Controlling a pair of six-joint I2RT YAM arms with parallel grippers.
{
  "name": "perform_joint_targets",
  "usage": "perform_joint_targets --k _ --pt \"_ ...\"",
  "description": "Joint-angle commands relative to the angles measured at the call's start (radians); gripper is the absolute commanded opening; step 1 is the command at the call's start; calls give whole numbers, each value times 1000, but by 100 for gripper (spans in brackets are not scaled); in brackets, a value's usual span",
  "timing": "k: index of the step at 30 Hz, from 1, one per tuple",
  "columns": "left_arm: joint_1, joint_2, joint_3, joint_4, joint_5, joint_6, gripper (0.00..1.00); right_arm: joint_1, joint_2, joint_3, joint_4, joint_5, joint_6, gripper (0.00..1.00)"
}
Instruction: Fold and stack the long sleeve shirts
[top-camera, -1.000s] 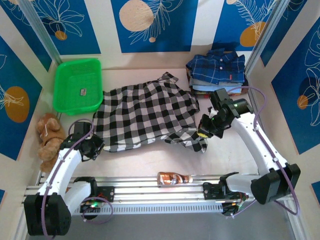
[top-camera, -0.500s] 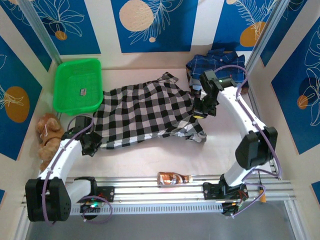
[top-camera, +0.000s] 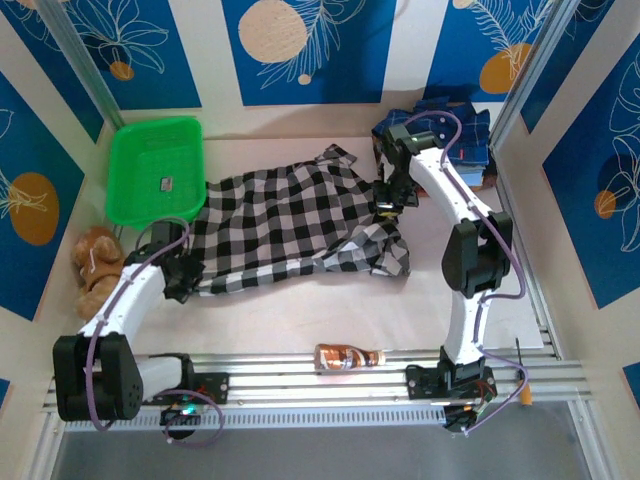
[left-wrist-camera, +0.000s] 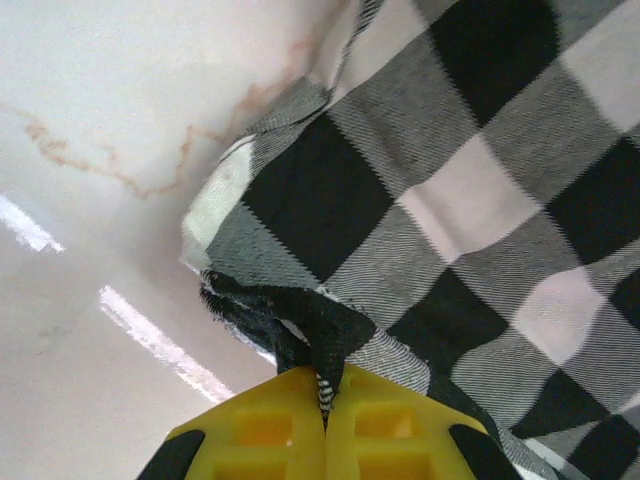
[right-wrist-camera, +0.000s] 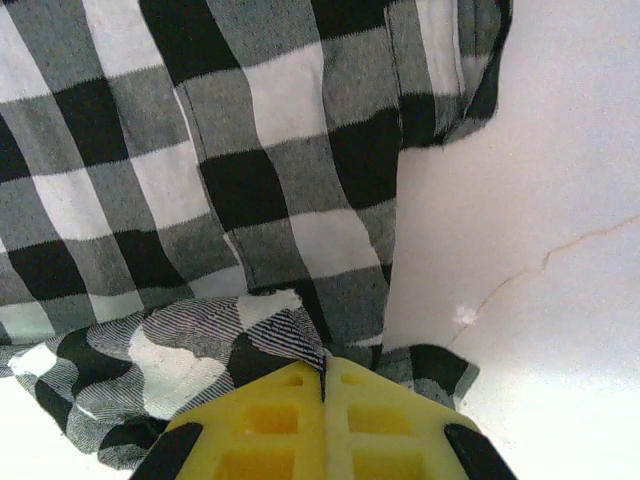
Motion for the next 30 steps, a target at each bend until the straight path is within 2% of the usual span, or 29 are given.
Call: perform_joint_targets --k 1,15,30 --pt "14 13 43 -10 -12 40 1 -8 34 71 -42 22 -33 0" --pt "15 135 144 -51 -95 114 3 -4 175 243 -60 48 -43 0" --pt "14 291 193 7 -116 128 2 18 313 337 -48 59 -25 0"
